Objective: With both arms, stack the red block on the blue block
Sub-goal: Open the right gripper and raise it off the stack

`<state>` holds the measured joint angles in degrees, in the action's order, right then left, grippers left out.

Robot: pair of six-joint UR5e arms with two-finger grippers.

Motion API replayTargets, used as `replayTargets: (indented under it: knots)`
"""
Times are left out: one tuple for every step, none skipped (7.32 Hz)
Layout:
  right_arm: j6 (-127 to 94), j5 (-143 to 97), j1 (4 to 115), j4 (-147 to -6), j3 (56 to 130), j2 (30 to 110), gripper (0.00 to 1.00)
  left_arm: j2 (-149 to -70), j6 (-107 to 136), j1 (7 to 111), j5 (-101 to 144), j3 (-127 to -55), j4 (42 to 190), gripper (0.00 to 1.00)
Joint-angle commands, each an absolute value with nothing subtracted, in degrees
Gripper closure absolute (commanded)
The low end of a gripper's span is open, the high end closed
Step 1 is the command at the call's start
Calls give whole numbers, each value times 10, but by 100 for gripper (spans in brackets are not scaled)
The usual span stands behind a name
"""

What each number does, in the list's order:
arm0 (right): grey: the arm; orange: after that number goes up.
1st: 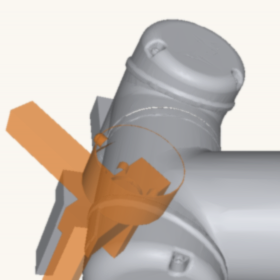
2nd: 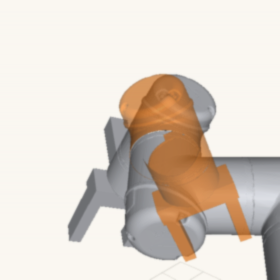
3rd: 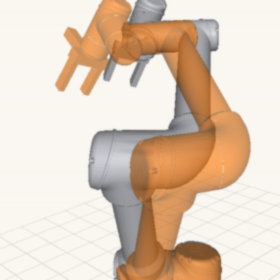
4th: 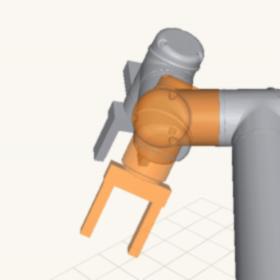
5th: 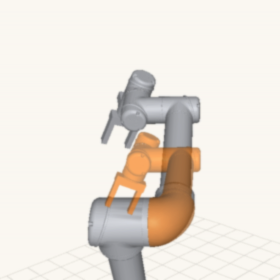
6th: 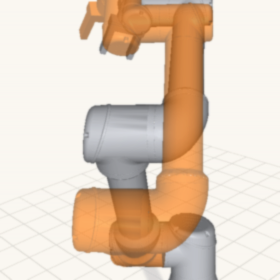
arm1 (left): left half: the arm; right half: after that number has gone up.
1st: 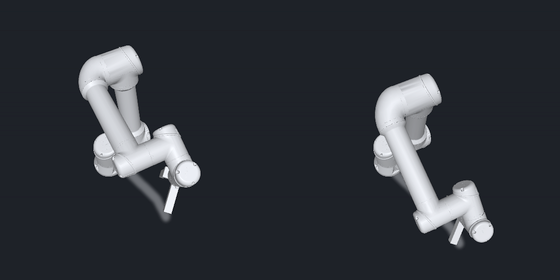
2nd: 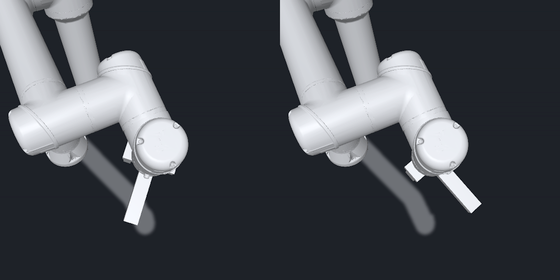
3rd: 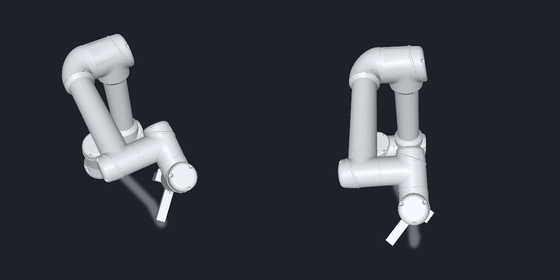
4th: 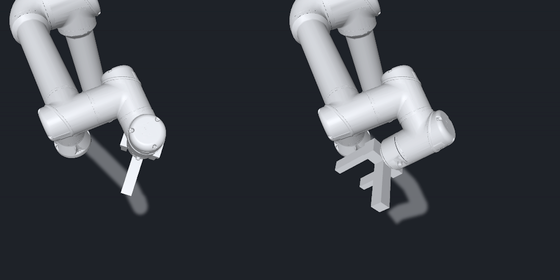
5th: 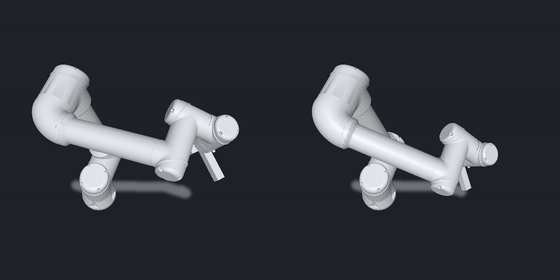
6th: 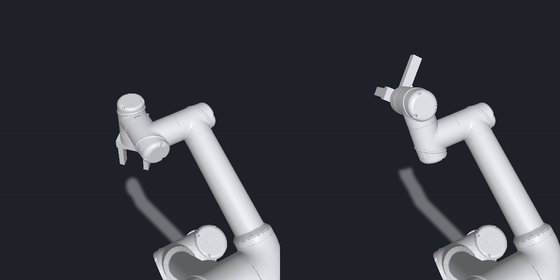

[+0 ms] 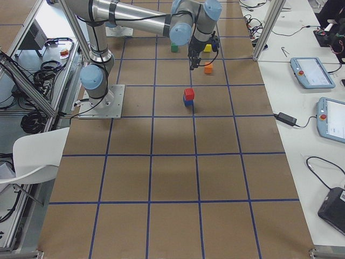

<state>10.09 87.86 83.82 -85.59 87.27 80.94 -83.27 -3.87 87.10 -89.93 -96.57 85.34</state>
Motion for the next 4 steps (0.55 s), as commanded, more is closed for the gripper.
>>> replayTargets:
  knots:
    - [27, 879, 903, -842, 872, 862, 0, -834, -39, 872, -899, -966, 853, 0]
    - [19, 877, 906, -849, 875, 861, 0, -832, -40, 871, -899, -966, 853, 0]
    - [-15, 878, 909, -843, 874, 867, 0, -832, -40, 871, -899, -966, 853, 0]
    - [-80, 878, 909, -843, 876, 874, 0, -833, -40, 871, -899, -966, 853, 0]
